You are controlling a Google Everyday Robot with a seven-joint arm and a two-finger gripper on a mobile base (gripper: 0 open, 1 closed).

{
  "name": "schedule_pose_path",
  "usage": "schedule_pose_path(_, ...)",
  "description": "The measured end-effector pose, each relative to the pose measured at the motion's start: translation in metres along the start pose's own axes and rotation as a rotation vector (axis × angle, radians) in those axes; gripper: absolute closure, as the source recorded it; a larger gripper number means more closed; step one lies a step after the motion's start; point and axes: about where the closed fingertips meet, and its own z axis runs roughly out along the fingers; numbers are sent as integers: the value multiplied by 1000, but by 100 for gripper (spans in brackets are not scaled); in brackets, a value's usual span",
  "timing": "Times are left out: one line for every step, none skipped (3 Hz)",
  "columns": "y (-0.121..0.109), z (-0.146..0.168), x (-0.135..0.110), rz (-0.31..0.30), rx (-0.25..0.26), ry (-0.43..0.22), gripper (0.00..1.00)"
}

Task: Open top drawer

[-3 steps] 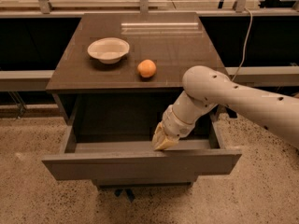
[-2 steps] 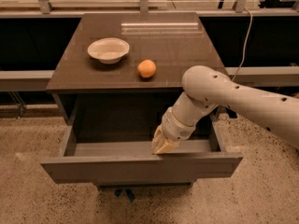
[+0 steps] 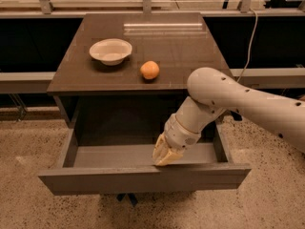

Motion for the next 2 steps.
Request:
schedule_pose_path(17,4,-5,20,-40,-29,100)
schedule_pose_path(23,0,0,48,-38,-29,100)
